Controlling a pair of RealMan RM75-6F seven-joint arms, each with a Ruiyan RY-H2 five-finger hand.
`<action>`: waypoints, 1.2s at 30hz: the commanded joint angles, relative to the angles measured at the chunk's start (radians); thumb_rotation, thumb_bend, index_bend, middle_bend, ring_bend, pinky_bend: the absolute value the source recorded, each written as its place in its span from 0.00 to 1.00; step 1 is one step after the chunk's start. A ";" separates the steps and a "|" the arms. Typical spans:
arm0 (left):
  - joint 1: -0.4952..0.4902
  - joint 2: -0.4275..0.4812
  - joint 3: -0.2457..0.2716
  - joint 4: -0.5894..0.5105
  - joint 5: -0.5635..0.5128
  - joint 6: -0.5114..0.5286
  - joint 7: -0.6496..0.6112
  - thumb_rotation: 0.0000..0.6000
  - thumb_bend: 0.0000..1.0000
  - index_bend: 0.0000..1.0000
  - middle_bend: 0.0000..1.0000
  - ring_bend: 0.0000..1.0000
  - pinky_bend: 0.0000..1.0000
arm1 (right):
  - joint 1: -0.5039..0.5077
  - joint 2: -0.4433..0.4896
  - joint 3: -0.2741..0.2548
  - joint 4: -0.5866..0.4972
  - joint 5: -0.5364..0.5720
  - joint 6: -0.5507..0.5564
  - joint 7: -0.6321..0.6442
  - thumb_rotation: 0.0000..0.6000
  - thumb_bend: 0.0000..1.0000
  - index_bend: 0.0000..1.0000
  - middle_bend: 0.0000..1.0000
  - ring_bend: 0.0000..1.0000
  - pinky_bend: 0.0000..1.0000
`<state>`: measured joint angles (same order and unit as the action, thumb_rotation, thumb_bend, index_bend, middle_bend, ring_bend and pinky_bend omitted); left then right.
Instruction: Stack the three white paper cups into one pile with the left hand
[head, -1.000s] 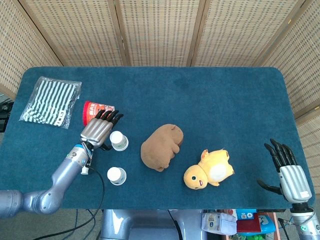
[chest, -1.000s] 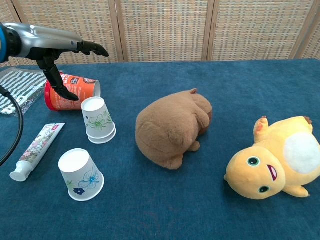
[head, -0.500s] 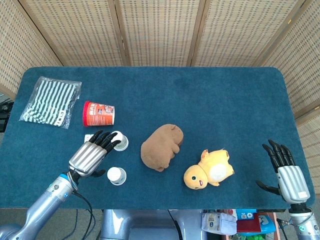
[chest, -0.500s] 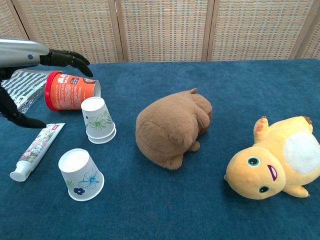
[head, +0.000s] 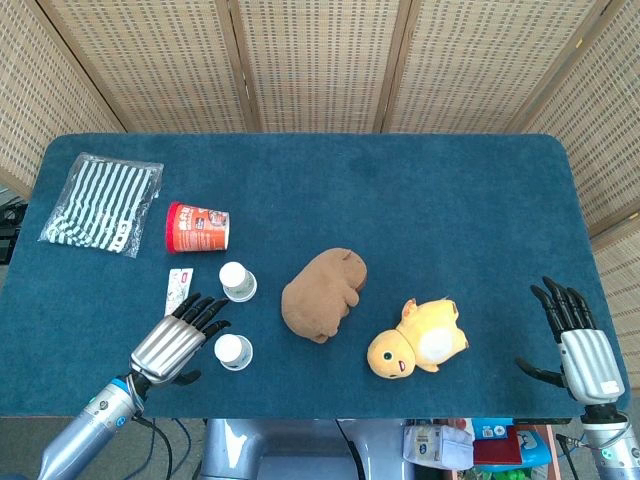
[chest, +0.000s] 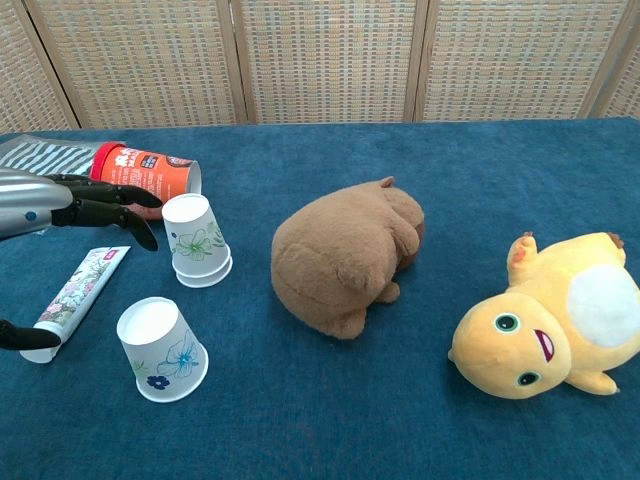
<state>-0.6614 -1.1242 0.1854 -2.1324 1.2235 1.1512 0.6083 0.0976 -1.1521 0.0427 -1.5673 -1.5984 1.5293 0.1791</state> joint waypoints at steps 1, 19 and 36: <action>0.014 -0.050 -0.013 0.056 -0.012 -0.009 0.014 1.00 0.24 0.20 0.00 0.00 0.00 | 0.000 0.000 0.000 0.000 0.000 0.000 0.000 1.00 0.05 0.00 0.00 0.00 0.00; -0.001 -0.205 -0.103 0.183 -0.134 -0.079 0.050 1.00 0.24 0.24 0.00 0.00 0.00 | 0.000 0.000 0.000 0.002 0.000 -0.002 0.002 1.00 0.05 0.00 0.00 0.00 0.00; -0.022 -0.225 -0.128 0.185 -0.201 -0.090 0.103 1.00 0.24 0.38 0.00 0.00 0.00 | -0.004 0.002 0.004 0.006 0.002 0.008 0.014 1.00 0.05 0.00 0.00 0.00 0.00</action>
<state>-0.6830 -1.3498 0.0581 -1.9477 1.0227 1.0620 0.7122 0.0940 -1.1505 0.0469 -1.5618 -1.5960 1.5372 0.1928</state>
